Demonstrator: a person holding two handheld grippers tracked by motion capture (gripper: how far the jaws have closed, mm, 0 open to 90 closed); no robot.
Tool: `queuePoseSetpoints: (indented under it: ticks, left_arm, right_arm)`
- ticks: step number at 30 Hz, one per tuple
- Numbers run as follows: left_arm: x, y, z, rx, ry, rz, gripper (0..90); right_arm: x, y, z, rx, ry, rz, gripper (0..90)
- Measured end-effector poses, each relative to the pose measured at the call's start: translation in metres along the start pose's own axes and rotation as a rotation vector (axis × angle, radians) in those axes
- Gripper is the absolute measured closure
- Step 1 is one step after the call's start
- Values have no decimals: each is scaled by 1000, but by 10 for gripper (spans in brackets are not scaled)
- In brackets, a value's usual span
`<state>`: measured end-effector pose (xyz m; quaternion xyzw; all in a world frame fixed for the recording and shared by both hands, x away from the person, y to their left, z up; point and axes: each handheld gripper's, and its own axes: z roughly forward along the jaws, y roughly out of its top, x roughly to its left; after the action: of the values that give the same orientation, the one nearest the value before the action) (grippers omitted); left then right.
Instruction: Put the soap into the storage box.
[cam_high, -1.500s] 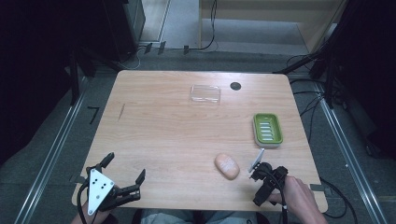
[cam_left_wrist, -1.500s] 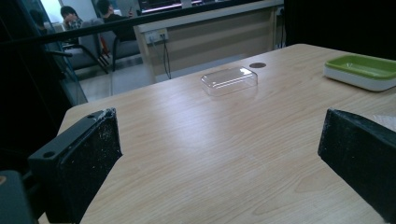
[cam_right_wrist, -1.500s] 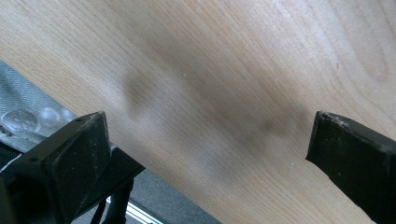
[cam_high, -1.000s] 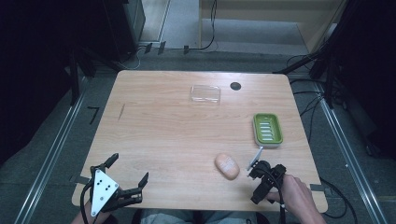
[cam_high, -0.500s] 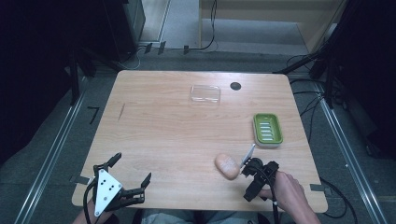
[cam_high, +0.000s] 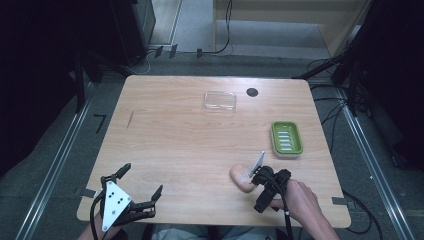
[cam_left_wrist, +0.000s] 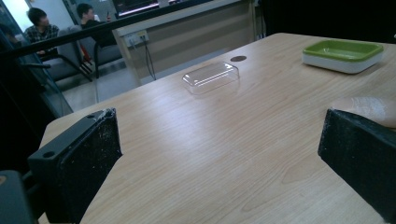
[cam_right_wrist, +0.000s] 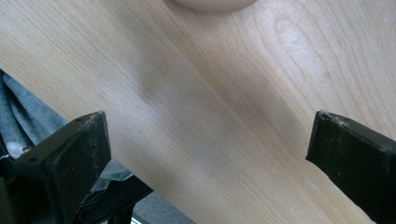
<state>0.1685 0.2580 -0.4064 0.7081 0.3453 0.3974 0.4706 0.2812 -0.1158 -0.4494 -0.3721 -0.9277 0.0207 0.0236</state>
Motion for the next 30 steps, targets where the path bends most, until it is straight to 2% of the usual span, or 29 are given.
queuePoseSetpoints:
  ticks: [11, 30]
  left_arm:
    - [0, 0, 0, -1, -2, 4, 0]
    - [0, 0, 0, -6, -2, 3, 0]
  right_arm:
    - [4, 18, -4, 4, -7, -30, 0]
    - [7, 42, -7, 5, -3, -46, 0]
